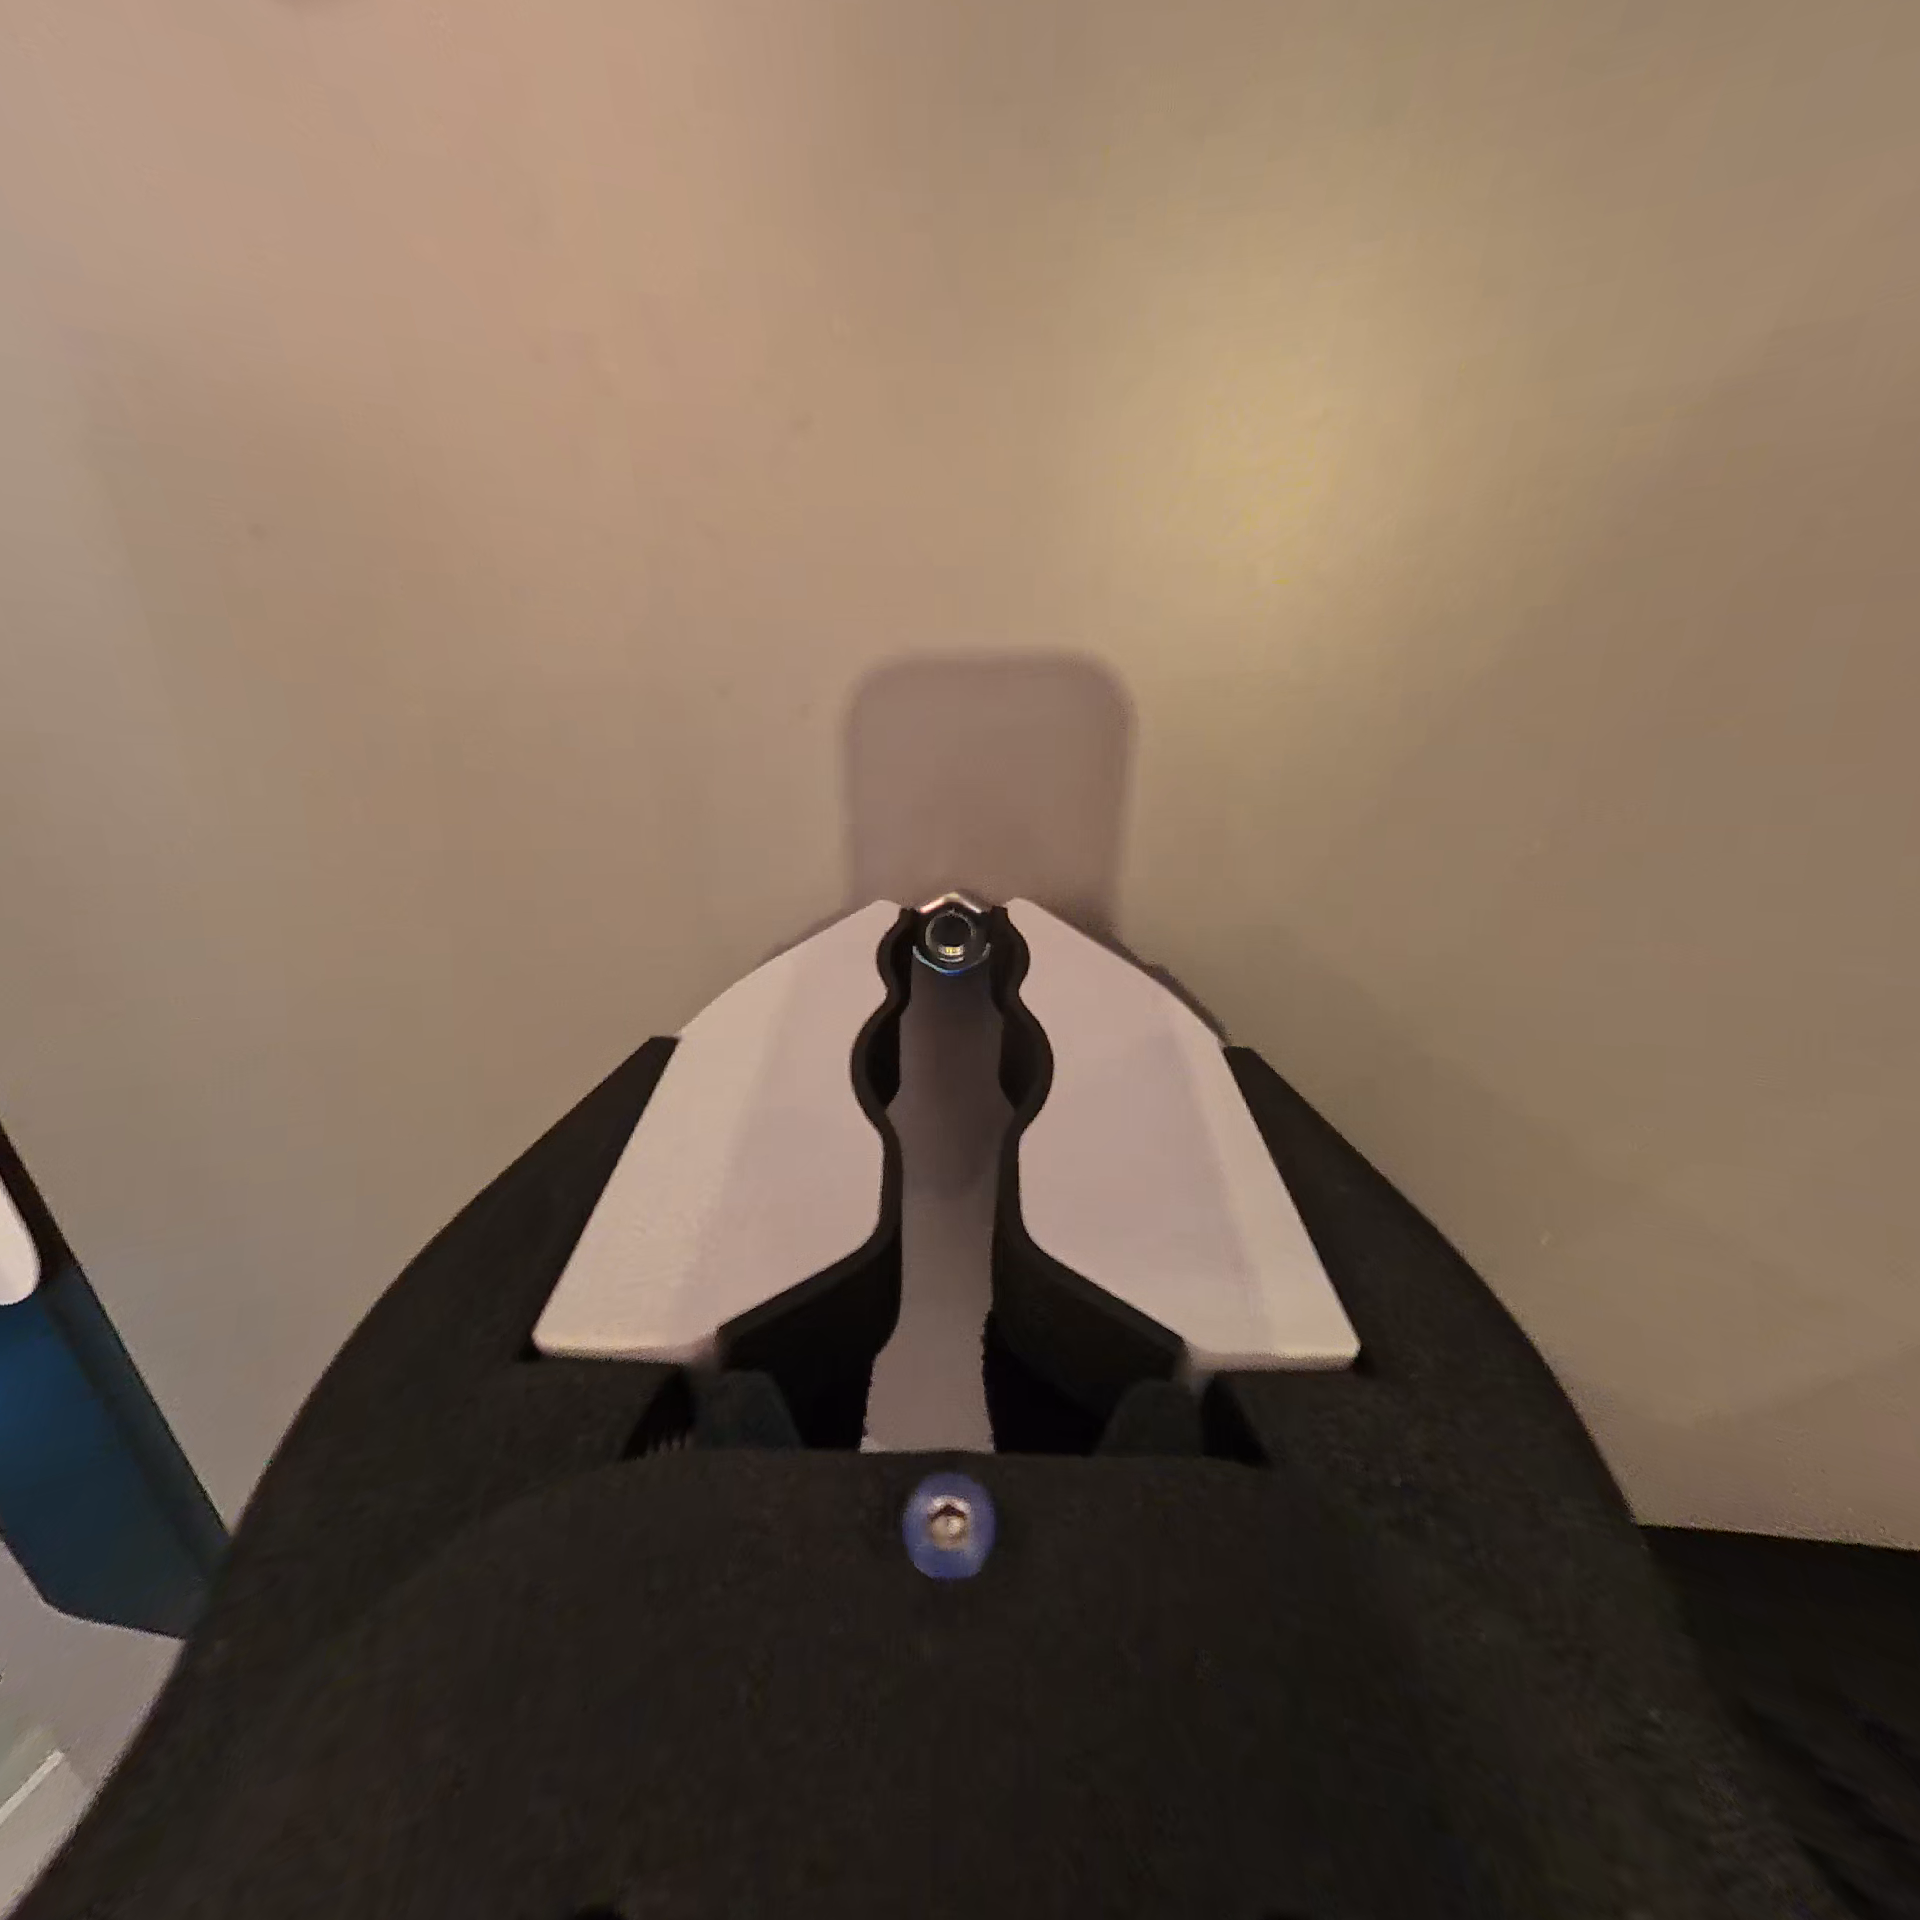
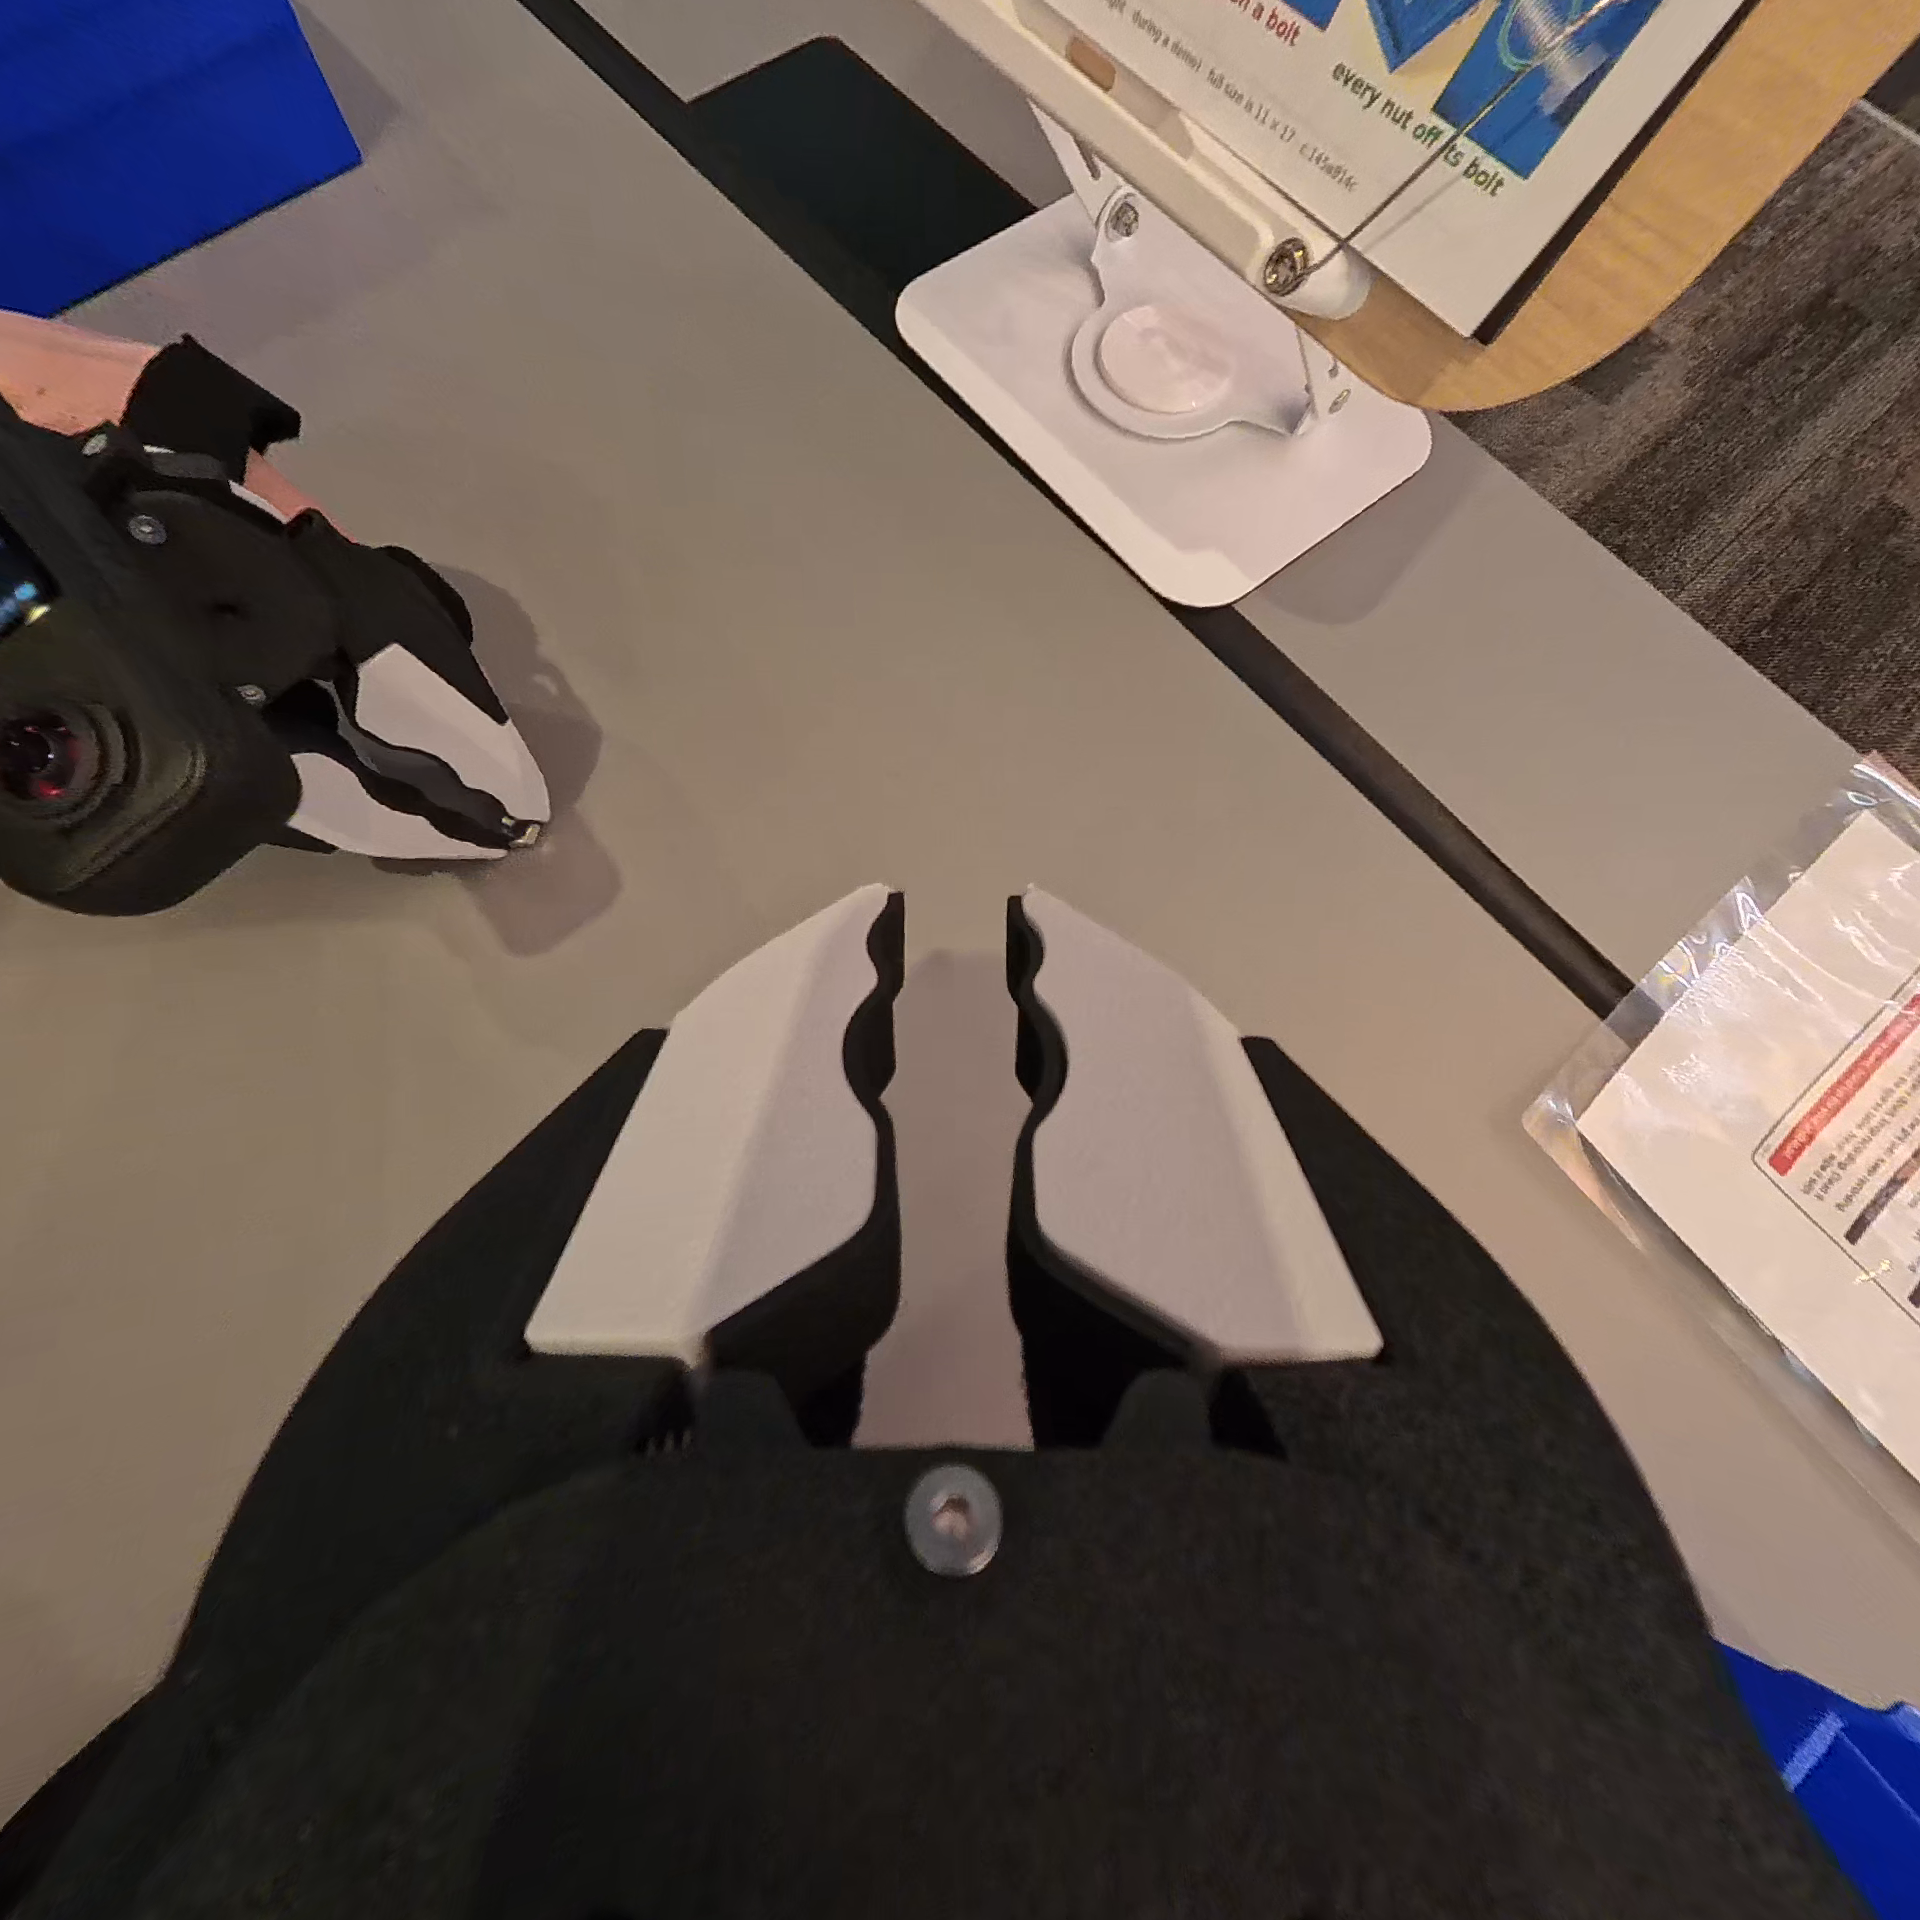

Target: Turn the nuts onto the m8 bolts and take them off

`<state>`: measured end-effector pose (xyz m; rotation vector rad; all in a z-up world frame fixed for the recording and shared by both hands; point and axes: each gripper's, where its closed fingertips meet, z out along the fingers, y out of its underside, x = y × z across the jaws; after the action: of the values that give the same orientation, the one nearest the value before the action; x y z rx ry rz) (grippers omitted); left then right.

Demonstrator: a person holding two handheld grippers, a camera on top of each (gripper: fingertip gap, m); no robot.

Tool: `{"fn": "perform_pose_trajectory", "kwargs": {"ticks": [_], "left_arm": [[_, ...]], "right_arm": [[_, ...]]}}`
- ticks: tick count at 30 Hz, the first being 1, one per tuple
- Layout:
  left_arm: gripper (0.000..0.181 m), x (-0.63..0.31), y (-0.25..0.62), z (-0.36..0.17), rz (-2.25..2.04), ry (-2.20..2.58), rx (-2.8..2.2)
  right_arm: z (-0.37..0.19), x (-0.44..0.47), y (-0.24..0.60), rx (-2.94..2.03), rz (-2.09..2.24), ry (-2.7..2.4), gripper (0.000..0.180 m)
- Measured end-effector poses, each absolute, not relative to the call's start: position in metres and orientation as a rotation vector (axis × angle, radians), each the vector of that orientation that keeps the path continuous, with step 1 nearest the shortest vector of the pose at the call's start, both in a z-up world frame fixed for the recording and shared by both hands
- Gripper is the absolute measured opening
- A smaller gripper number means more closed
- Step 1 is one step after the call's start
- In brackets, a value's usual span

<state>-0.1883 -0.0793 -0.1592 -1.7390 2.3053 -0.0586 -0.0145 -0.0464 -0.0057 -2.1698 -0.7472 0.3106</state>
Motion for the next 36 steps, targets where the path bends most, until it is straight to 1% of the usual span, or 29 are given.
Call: {"fn": "perform_pose_trajectory", "kwargs": {"ticks": [7, 8, 9, 10, 11, 12, 14, 17, 20, 22, 24, 26, 28, 31, 36], "left_arm": [[0.014, -0.19, -0.081, -0.16, -0.047, 2.301, -1.759], [0.015, -0.189, -0.08, -0.16, -0.049, 2.296, -1.769], [0.025, -0.189, -0.078, -0.159, -0.035, 2.285, -1.765], [0.028, -0.19, -0.074, -0.156, -0.017, 2.273, -1.76], [0.023, -0.192, -0.071, -0.15, -0.021, 2.251, -1.768], [0.024, -0.192, -0.069, -0.14, -0.061, 2.214, -1.789], [0.033, -0.194, -0.065, -0.108, -0.161, 2.108, -1.814], [0.035, -0.226, -0.053, -0.042, -0.267, 1.936, -1.803], [0.032, -0.298, -0.024, 0.014, -0.258, 1.738, -1.88], [0.031, -0.369, 0.007, 0.032, -0.117, 1.594, -1.989], [0.032, -0.447, 0.029, 0.029, 0.024, 1.492, -2.147], [0.033, -0.518, 0.04, 0.013, 0.158, 1.421, -2.308], [0.034, -0.569, 0.048, -0.003, 0.277, 1.388, -2.371], [0.033, -0.6, 0.055, -0.03, 0.249, 1.344, -2.424], [0.032, -0.611, 0.063, -0.074, 0.166, 1.465, -2.441]], "right_arm": [[0.006, -0.018, -0.05, -2.118, 0.352, -0.744, 0.018], [0.008, -0.017, -0.051, -2.112, 0.358, -0.743, 0.018], [0.009, -0.017, -0.052, -2.105, 0.366, -0.741, 0.018], [0.01, -0.017, -0.053, -2.098, 0.375, -0.739, 0.018], [0.012, -0.017, -0.053, -2.091, 0.382, -0.735, 0.018], [0.014, -0.016, -0.054, -2.085, 0.385, -0.732, 0.018], [0.016, -0.015, -0.055, -2.076, 0.385, -0.727, 0.017], [0.016, -0.014, -0.057, -2.071, 0.394, -0.725, 0.017], [0.017, -0.011, -0.057, -2.066, 0.398, -0.715, 0.017], [0.018, -0.011, -0.056, -2.059, 0.405, -0.713, 0.017], [0.018, -0.011, -0.055, -2.055, 0.403, -0.709, 0.017], [0.019, -0.012, -0.053, -2.054, 0.395, -0.711, 0.017], [0.02, -0.015, -0.053, -2.05, 0.399, -0.72, 0.017], [0.019, -0.018, -0.051, -2.054, 0.387, -0.722, 0.017], [0.013, -0.023, -0.049, -2.06, 0.409, -0.735, 0.017]]}}
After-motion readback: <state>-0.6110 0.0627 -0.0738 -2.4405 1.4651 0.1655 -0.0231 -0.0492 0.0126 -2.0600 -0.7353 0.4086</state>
